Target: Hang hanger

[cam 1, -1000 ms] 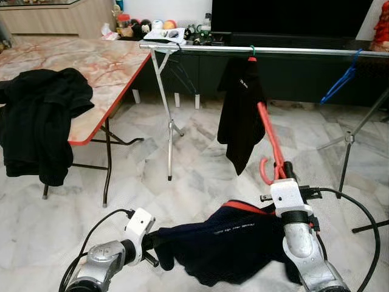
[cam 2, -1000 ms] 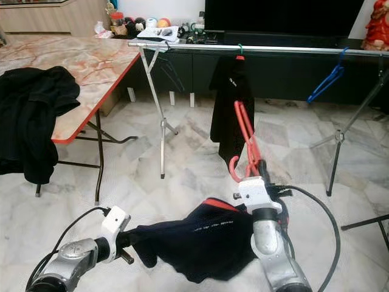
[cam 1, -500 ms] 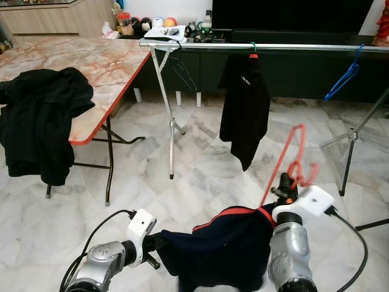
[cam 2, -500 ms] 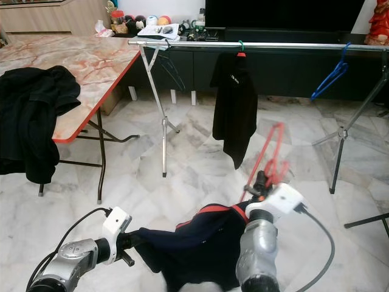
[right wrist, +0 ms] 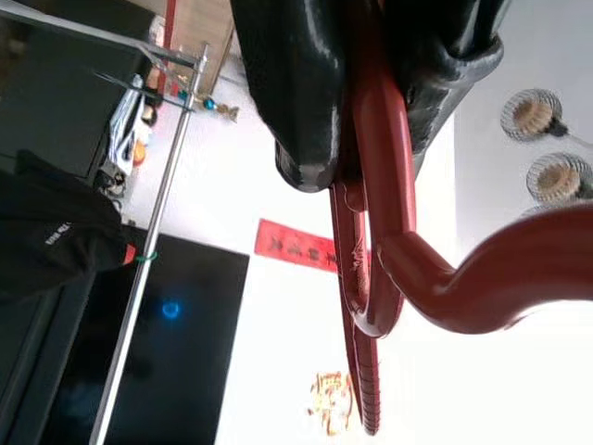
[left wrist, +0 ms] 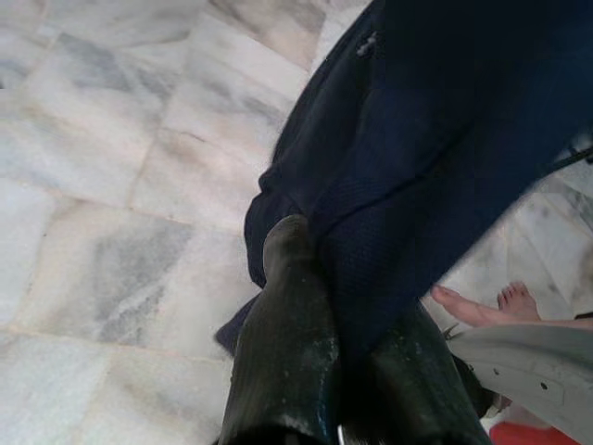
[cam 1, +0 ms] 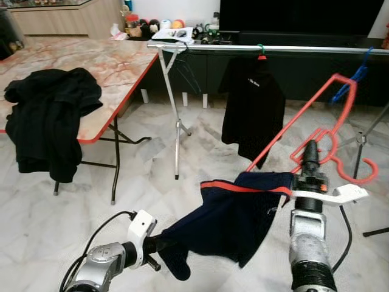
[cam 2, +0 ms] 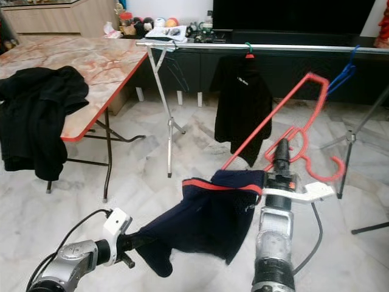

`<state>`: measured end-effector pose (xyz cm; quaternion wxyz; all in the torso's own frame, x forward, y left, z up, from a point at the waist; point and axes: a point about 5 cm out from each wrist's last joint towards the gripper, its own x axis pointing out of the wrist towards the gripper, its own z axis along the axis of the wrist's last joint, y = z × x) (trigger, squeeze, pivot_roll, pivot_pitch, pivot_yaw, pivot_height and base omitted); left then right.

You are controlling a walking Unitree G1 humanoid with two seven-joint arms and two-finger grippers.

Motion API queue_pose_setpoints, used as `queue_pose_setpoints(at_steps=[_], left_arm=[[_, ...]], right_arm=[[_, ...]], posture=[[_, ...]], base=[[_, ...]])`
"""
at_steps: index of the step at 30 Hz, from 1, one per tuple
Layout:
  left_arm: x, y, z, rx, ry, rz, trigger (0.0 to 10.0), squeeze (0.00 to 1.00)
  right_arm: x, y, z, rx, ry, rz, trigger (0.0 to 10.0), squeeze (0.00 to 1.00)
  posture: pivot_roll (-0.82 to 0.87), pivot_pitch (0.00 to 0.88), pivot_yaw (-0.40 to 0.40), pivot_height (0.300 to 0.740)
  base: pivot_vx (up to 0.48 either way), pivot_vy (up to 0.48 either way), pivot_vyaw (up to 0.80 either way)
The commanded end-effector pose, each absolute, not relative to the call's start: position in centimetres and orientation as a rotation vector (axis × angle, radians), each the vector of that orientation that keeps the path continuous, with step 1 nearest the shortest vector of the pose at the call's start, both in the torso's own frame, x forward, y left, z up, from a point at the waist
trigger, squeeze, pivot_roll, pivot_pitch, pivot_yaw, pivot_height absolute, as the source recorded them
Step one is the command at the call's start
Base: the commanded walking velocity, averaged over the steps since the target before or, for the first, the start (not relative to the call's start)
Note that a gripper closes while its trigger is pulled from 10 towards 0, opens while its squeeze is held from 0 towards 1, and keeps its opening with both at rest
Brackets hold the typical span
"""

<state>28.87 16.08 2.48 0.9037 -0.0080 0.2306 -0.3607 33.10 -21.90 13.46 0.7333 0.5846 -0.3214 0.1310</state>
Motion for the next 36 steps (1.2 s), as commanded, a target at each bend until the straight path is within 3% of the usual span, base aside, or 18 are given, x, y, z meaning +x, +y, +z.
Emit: queue_pose_setpoints(at_steps=[1,5,7,10,14,21,23,25,28,29,31,33,34,35,36], left_arm=[[28.6,16.4,2.4,-0.014,0.489,-0.743,0.0,0.0],[28.5,17.0,2.4,-0.011,0.495,-0.738,0.0,0.0],[27.7,17.3,1.8,0.001,0.547,-0.765,0.0,0.0],[27.3,17.3,1.4,0.006,0.587,-0.79,0.0,0.0],[25.6,17.6,-0.1,0.039,0.756,-0.875,0.0,0.0],[25.1,17.3,0.1,0.024,0.75,-0.917,0.0,0.0],[25.4,17.4,0.1,0.045,0.739,-0.888,0.0,0.0],[26.6,17.5,0.6,0.086,0.675,-0.78,0.0,0.0],[27.3,17.9,0.9,0.11,0.637,-0.687,0.0,0.0],[27.6,18.1,1.0,0.121,0.617,-0.653,0.0,0.0],[28.4,19.2,1.3,0.113,0.55,-0.477,0.0,0.0],[28.5,19.6,1.5,0.129,0.514,-0.42,0.0,0.0],[28.6,19.8,1.5,0.123,0.5,-0.377,3.4,0.0],[28.7,20.0,1.6,0.11,0.481,-0.348,3.4,0.0],[28.8,20.2,1.8,0.1,0.439,-0.304,8.5,0.0]], right_arm=[[32.9,-22.4,13.4,1.284,-0.732,0.294,10.0,0.0],[32.2,-23.7,13.9,1.212,-0.792,0.32,10.0,0.0],[31.4,-26.5,15.0,1.201,-0.924,0.274,10.0,0.0],[31.1,-27.6,15.5,1.207,-0.987,0.259,10.0,0.0],[30.0,-30.5,17.1,1.197,-1.206,0.21,10.0,0.0],[30.0,-31.2,18.5,1.181,-1.264,0.244,10.0,0.0],[30.9,-30.5,18.3,1.179,-1.177,0.255,10.0,0.0],[33.1,-27.4,16.7,1.017,-0.822,0.229,10.0,0.0],[33.9,-25.8,14.9,0.928,-0.624,0.186,10.0,0.0],[33.9,-25.5,14.0,0.911,-0.563,0.138,10.0,0.0],[33.5,-25.0,9.6,0.745,-0.206,-0.086,10.0,0.0],[33.0,-25.0,8.2,0.703,-0.123,-0.14,10.0,0.0],[32.6,-24.9,7.1,0.695,-0.045,-0.179,10.0,0.0],[32.1,-24.9,6.2,0.652,0.01,-0.219,10.0,0.0],[31.2,-24.8,4.5,0.575,0.119,-0.28,10.0,0.0]], posture=[[0.15,0.068,0.077,0.74],[0.15,0.07,0.08,0.74],[0.14,0.071,0.085,0.74],[0.14,0.071,0.085,0.74],[0.15,0.075,0.093,0.74],[0.14,0.078,0.095,0.74],[0.14,0.078,0.095,0.74],[0.13,0.079,0.088,0.74],[0.14,0.083,0.087,0.74],[0.13,0.084,0.084,0.74],[0.13,0.084,0.085,0.74],[0.12,0.091,0.083,0.74],[0.12,0.092,0.082,0.74],[0.12,0.093,0.08,0.74],[0.11,0.097,0.079,0.74]], base=[[0.0,0.0,0.0],[0.0,0.0,0.0],[0.0,0.0,0.0],[0.0,0.0,0.0],[0.0,0.0,0.0],[0.0,0.0,0.0],[0.0,0.0,0.0],[0.0,0.0,0.0],[0.0,0.0,0.0],[0.0,0.0,0.0],[0.0,0.0,0.0],[0.0,0.0,0.0],[0.0,0.0,0.0],[0.0,0.0,0.0],[0.0,0.0,0.0]])
